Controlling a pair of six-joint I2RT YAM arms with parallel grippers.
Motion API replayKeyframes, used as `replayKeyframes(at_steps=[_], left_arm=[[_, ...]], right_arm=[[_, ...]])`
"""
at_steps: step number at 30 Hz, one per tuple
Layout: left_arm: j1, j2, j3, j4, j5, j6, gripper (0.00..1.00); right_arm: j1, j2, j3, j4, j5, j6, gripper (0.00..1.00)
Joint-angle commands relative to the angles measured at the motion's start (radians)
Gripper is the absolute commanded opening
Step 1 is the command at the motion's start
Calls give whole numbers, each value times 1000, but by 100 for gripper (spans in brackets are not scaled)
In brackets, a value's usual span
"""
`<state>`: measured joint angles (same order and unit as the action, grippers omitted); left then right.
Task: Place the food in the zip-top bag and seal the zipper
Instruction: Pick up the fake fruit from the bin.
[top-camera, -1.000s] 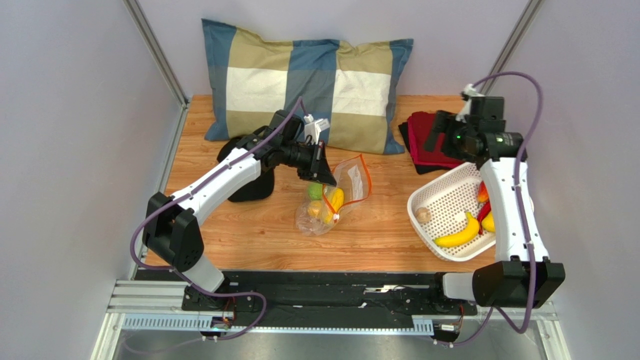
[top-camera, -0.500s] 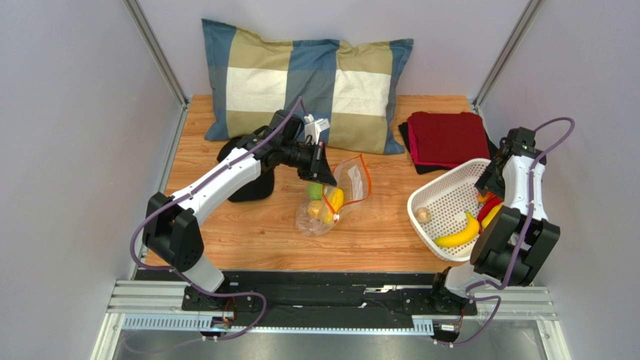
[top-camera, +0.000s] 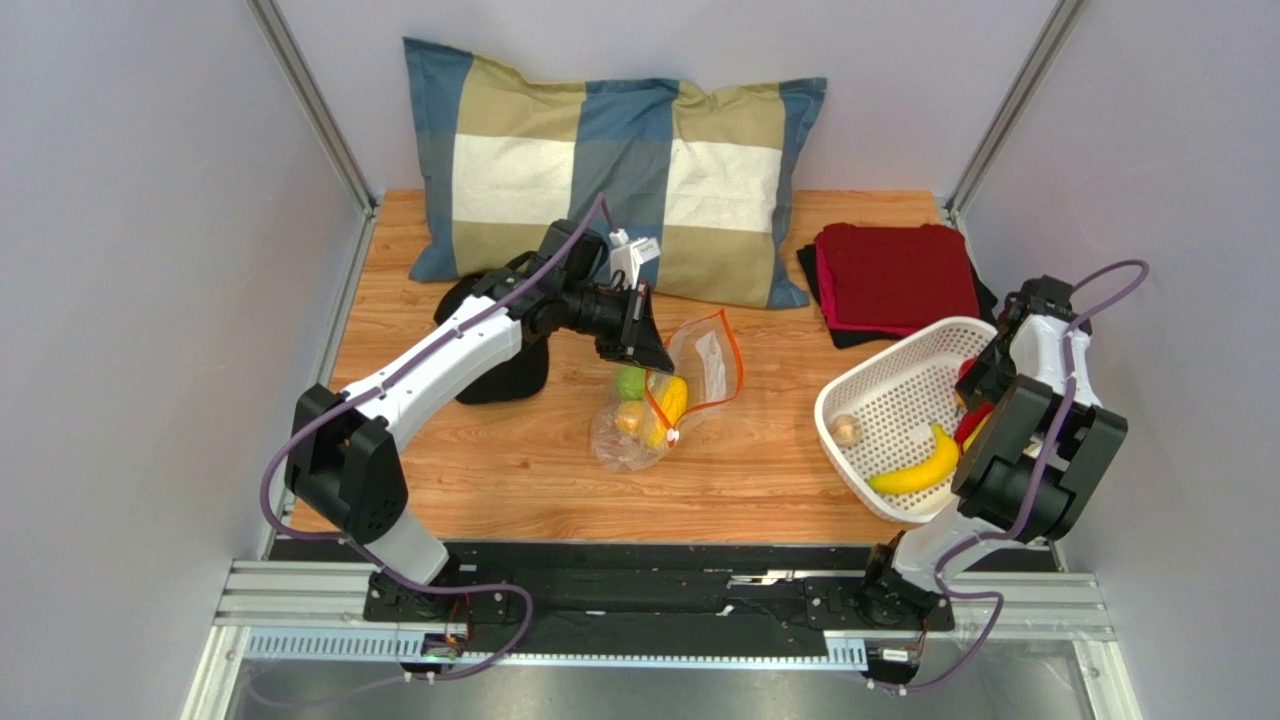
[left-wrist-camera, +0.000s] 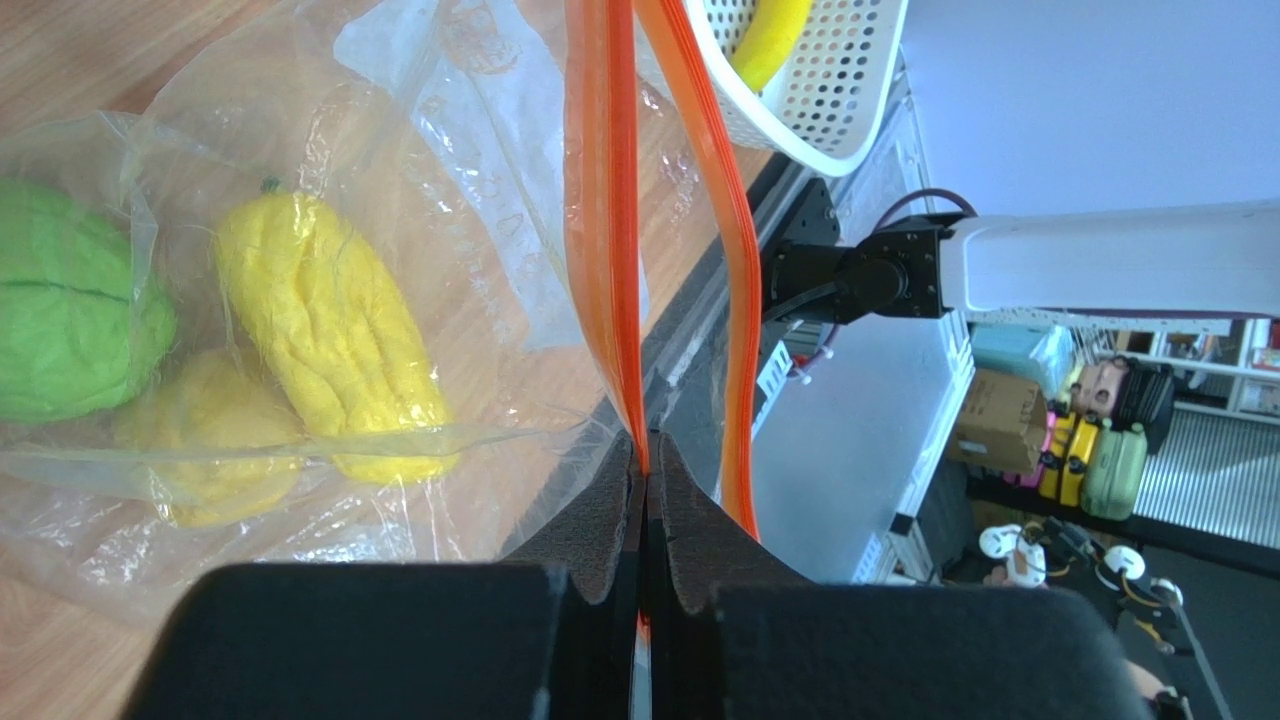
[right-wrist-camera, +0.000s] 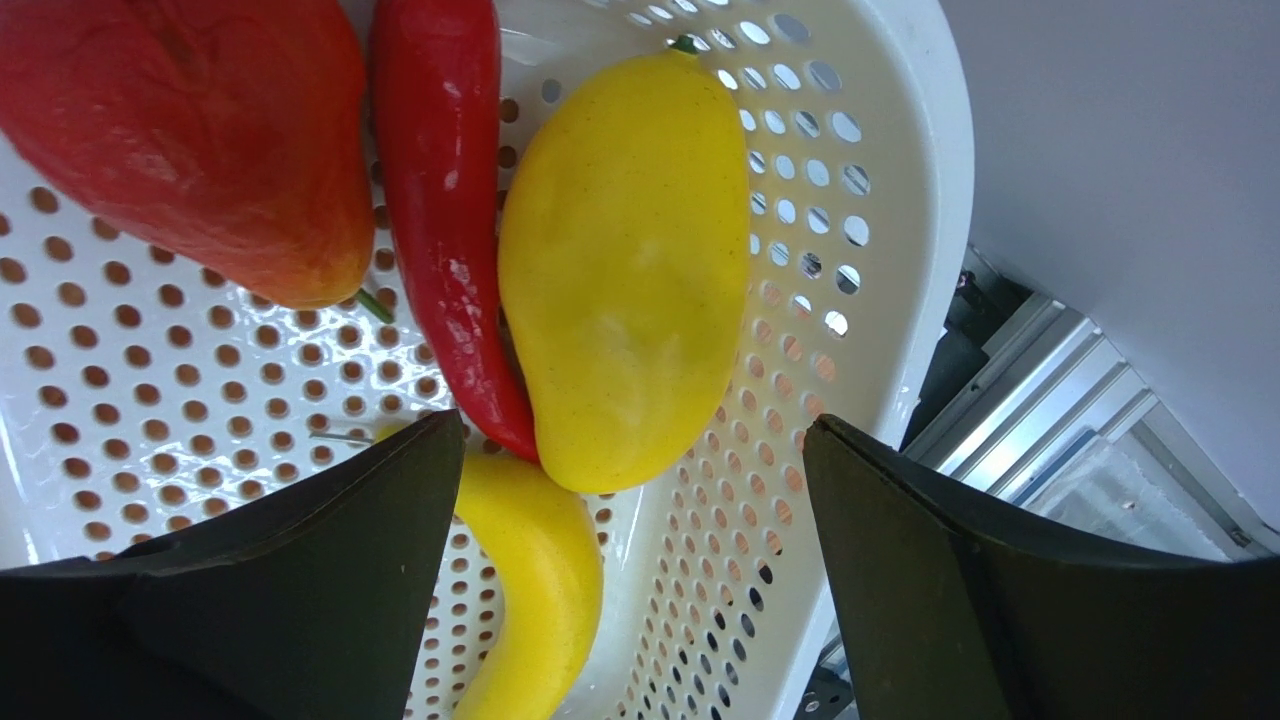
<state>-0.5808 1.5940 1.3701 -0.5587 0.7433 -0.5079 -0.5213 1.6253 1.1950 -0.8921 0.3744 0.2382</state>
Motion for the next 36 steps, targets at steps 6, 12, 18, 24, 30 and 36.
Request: replayKeyframes(at_steps=[6, 12, 18, 24, 30, 36], left_arm=[[4, -12, 23, 14, 24, 14, 0], [4, -9, 24, 14, 22, 16, 0], [6, -8, 24, 11, 22, 19, 0], [7, -9, 30, 6, 22, 22, 0], [9, -11, 27, 5, 22, 22, 0], [9, -9, 34, 2, 22, 22, 0]], right_arm=[[-26, 64, -17, 85, 18, 16, 88], [-28, 113, -11, 99, -17, 27, 87], [-26, 133, -2, 104, -78, 36, 83], [-26, 128, 15, 99, -137, 23, 72], [-20, 44, 29, 58, -179, 10, 61], [-14, -15, 63, -4, -244, 3, 47]])
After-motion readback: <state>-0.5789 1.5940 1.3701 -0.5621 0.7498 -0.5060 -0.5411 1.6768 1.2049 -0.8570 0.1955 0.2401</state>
